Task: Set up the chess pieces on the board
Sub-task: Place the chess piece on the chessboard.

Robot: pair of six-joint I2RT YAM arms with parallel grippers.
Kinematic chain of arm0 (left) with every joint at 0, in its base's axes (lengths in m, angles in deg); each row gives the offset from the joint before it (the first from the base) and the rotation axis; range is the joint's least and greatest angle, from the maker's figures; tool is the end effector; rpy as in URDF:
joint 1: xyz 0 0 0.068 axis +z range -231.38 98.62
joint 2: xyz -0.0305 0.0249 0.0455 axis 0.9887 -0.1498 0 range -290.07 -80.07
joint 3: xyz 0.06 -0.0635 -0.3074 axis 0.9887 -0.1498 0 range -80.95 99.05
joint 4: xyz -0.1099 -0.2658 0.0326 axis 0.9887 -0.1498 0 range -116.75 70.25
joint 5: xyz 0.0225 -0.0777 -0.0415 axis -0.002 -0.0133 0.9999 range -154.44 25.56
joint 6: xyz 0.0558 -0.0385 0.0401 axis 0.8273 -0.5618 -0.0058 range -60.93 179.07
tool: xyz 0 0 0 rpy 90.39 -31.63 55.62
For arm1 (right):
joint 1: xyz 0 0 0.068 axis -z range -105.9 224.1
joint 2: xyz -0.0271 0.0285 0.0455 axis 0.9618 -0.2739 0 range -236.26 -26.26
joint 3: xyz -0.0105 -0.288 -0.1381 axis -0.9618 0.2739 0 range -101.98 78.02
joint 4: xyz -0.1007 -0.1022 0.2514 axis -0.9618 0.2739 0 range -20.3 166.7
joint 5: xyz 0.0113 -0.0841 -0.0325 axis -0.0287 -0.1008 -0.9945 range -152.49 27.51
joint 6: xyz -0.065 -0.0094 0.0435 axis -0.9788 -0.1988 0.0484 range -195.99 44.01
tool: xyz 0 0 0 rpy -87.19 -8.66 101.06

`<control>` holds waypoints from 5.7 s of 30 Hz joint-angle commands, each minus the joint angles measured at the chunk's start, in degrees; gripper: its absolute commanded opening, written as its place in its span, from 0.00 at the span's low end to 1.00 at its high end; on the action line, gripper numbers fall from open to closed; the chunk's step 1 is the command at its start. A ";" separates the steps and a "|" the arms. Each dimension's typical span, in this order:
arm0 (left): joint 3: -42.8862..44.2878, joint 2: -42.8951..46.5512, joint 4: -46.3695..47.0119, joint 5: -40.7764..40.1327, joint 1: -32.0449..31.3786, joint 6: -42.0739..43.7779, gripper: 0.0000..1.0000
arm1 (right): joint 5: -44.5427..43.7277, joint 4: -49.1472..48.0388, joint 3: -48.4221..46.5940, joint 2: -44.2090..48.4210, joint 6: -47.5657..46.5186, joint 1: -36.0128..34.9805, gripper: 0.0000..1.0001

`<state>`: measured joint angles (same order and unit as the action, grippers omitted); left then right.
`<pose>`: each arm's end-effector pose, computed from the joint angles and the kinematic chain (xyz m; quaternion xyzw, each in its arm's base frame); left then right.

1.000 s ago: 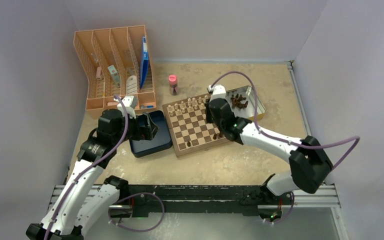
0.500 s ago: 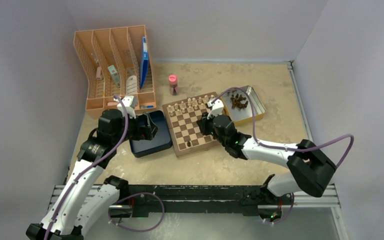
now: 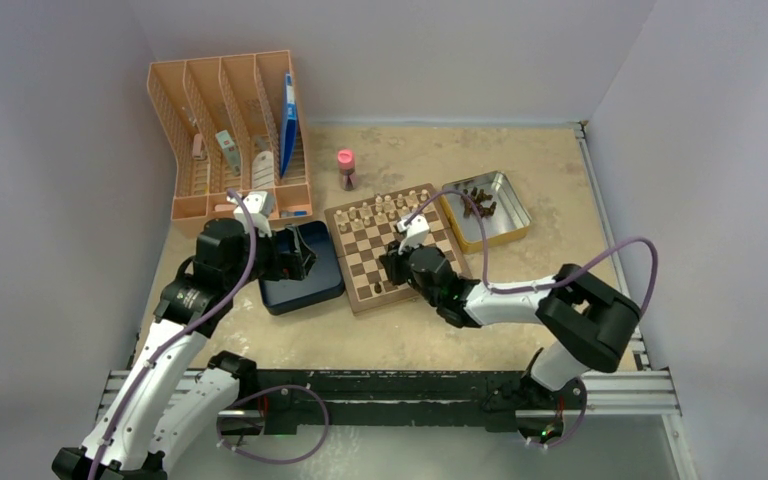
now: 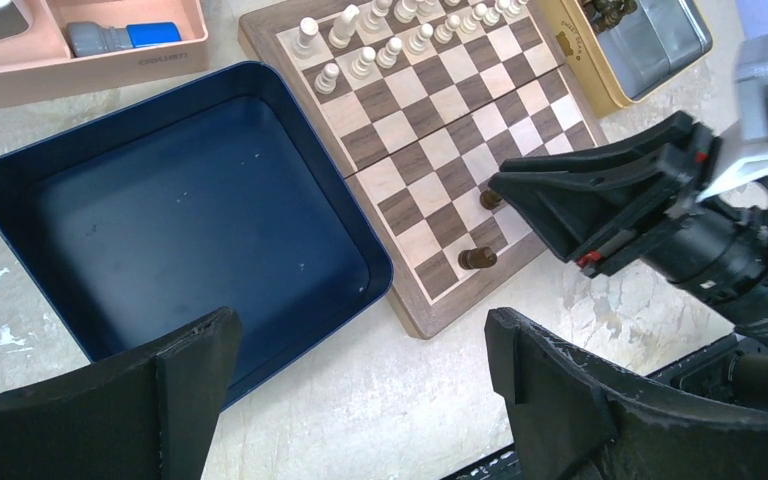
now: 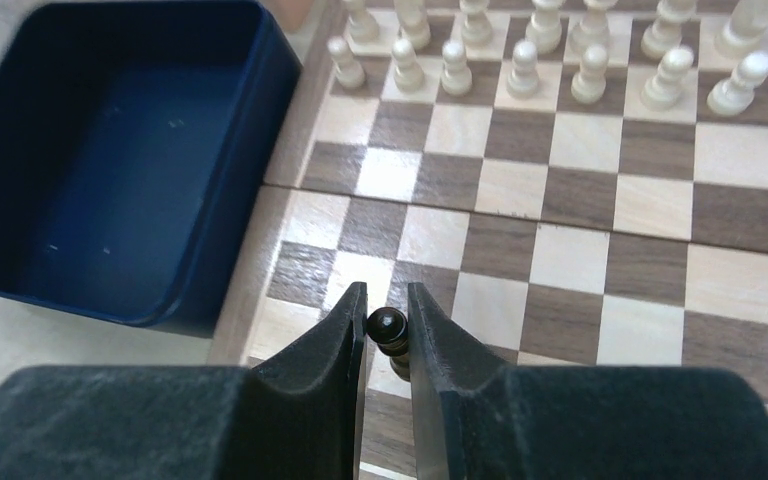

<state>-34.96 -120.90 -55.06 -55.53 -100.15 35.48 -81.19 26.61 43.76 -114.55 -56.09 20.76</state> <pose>0.1612 -0.0658 0.3313 0.0024 0.8649 -0.2424 0.4394 0.2299 0.2727 0.2122 -0.1199 0.7586 0.2741 0.5788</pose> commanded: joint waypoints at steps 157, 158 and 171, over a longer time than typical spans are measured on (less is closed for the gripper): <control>0.26 1.23 1.91 0.23 0.31 -0.31 0.93 | -21.47 54.43 -16.53 0.34 24.65 -3.08 0.29; 0.29 1.23 1.91 0.22 0.31 -0.31 0.93 | -21.45 54.43 -16.62 0.54 24.48 -3.08 0.29; 0.25 1.04 2.00 0.30 0.31 -0.31 0.93 | -19.38 52.06 -16.64 2.15 22.36 -3.02 0.25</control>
<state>-34.96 -120.21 -55.06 -55.51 -100.15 35.50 -100.29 79.61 29.14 -113.42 -33.22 17.74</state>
